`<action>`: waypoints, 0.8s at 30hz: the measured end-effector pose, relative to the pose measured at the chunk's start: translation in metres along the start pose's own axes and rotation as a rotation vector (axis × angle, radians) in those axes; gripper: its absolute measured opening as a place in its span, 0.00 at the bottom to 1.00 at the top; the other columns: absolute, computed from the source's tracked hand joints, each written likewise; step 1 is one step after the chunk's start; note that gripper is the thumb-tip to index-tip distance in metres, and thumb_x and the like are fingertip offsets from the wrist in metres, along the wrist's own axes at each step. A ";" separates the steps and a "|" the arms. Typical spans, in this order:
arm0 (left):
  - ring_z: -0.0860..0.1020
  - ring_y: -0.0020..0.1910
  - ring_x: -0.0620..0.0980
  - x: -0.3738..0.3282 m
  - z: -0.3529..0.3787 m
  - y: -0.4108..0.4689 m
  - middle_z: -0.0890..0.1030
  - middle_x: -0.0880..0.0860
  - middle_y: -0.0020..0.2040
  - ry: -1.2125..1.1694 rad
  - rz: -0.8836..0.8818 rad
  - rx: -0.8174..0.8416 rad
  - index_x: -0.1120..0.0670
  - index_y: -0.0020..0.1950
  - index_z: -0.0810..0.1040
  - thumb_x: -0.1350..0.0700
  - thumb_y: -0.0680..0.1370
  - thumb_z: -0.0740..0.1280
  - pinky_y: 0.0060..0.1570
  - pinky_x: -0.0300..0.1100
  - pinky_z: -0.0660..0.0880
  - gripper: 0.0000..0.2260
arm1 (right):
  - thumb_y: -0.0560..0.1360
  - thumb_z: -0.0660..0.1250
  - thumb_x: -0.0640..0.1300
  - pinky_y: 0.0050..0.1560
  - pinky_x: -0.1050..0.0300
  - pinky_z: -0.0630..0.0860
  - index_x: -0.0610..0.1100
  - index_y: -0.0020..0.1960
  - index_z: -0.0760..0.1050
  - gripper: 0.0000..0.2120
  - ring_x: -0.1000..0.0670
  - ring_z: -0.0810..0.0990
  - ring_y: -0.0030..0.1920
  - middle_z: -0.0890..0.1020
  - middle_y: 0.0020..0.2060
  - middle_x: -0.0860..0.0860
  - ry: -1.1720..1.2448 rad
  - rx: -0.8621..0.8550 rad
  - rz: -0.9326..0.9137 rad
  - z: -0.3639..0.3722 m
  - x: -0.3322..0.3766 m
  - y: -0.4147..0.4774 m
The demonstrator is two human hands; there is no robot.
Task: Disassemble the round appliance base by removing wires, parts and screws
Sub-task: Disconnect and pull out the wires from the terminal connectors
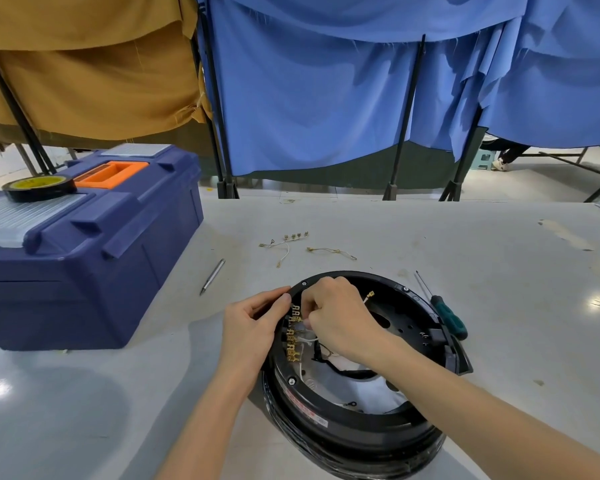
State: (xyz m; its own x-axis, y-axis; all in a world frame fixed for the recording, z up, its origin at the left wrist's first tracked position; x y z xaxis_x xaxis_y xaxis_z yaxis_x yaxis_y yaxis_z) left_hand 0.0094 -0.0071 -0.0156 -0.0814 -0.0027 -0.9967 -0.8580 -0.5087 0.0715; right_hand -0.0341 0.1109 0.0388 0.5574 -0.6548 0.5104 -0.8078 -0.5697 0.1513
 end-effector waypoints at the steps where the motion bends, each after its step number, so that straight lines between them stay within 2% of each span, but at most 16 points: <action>1: 0.84 0.48 0.48 -0.001 0.000 0.000 0.87 0.50 0.45 0.000 0.002 0.000 0.54 0.50 0.86 0.61 0.75 0.71 0.57 0.52 0.79 0.06 | 0.69 0.63 0.32 0.40 0.52 0.75 0.41 0.33 0.75 0.08 0.41 0.77 0.39 0.78 0.31 0.44 0.008 0.009 0.005 0.001 -0.001 0.000; 4: 0.84 0.49 0.49 -0.002 0.000 0.000 0.87 0.50 0.45 -0.006 -0.001 -0.001 0.53 0.50 0.86 0.61 0.75 0.72 0.58 0.53 0.78 0.06 | 0.68 0.64 0.32 0.39 0.54 0.75 0.41 0.34 0.78 0.08 0.46 0.77 0.36 0.75 0.27 0.50 0.056 0.010 0.060 0.001 -0.011 -0.002; 7: 0.84 0.48 0.48 0.000 0.001 0.000 0.87 0.50 0.45 -0.002 -0.008 0.011 0.51 0.49 0.86 0.60 0.75 0.72 0.58 0.53 0.78 0.06 | 0.68 0.67 0.34 0.32 0.60 0.69 0.43 0.34 0.80 0.07 0.54 0.72 0.30 0.74 0.24 0.54 0.152 -0.041 0.133 -0.004 -0.021 -0.003; 9: 0.84 0.49 0.48 0.001 0.001 0.000 0.87 0.49 0.45 0.000 -0.022 0.028 0.50 0.49 0.86 0.58 0.75 0.72 0.58 0.54 0.78 0.06 | 0.70 0.70 0.36 0.32 0.64 0.67 0.45 0.33 0.79 0.08 0.57 0.73 0.29 0.77 0.25 0.54 0.296 -0.102 0.194 -0.010 -0.029 -0.003; 11: 0.84 0.49 0.48 -0.002 0.002 0.000 0.87 0.49 0.46 0.007 -0.016 0.041 0.50 0.49 0.86 0.56 0.74 0.73 0.58 0.55 0.78 0.05 | 0.71 0.71 0.37 0.33 0.66 0.70 0.45 0.33 0.79 0.09 0.59 0.76 0.28 0.80 0.25 0.53 0.497 -0.169 0.243 -0.017 -0.036 -0.003; 14: 0.83 0.53 0.46 -0.017 0.003 0.000 0.86 0.44 0.48 0.058 0.066 0.043 0.46 0.49 0.86 0.46 0.71 0.73 0.58 0.52 0.76 0.09 | 0.72 0.72 0.36 0.41 0.59 0.76 0.45 0.33 0.81 0.10 0.58 0.79 0.30 0.83 0.28 0.49 0.734 -0.252 0.252 -0.026 -0.039 -0.004; 17: 0.79 0.53 0.36 -0.041 0.010 -0.003 0.84 0.36 0.47 0.217 0.243 0.074 0.40 0.46 0.86 0.40 0.68 0.70 0.52 0.37 0.70 0.10 | 0.71 0.72 0.34 0.47 0.52 0.80 0.45 0.33 0.82 0.10 0.56 0.79 0.31 0.84 0.30 0.46 0.880 -0.296 0.257 -0.032 -0.039 -0.006; 20: 0.79 0.49 0.36 -0.054 0.025 -0.004 0.84 0.39 0.43 0.319 0.322 0.153 0.43 0.42 0.86 0.48 0.70 0.74 0.45 0.24 0.66 0.03 | 0.70 0.74 0.34 0.54 0.42 0.80 0.43 0.33 0.82 0.09 0.47 0.80 0.36 0.84 0.31 0.44 0.993 -0.284 0.303 -0.032 -0.041 -0.008; 22: 0.80 0.45 0.37 -0.056 0.033 -0.003 0.85 0.42 0.42 0.310 0.317 0.207 0.45 0.41 0.87 0.53 0.70 0.76 0.45 0.23 0.68 0.02 | 0.69 0.75 0.35 0.55 0.38 0.79 0.42 0.33 0.83 0.07 0.43 0.82 0.38 0.84 0.32 0.42 1.023 -0.274 0.331 -0.031 -0.041 -0.009; 24: 0.81 0.43 0.39 -0.056 0.038 -0.002 0.85 0.44 0.40 0.281 0.299 0.231 0.48 0.42 0.87 0.55 0.71 0.76 0.44 0.27 0.72 0.02 | 0.68 0.75 0.35 0.55 0.38 0.79 0.40 0.34 0.83 0.06 0.42 0.82 0.40 0.84 0.33 0.41 1.053 -0.265 0.351 -0.031 -0.041 -0.010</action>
State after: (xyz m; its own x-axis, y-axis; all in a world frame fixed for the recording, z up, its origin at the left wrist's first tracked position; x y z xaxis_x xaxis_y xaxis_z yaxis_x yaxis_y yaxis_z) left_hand -0.0032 0.0270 0.0416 -0.2287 -0.3694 -0.9007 -0.9109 -0.2452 0.3319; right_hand -0.0551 0.1587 0.0422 -0.0441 0.0553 0.9975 -0.9720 -0.2330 -0.0300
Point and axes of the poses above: each hand's wrist, its own y-axis towards the middle knuckle, its own z-axis out of the palm, x = y × z, the point moved 9 cm from there along y, towards the middle knuckle
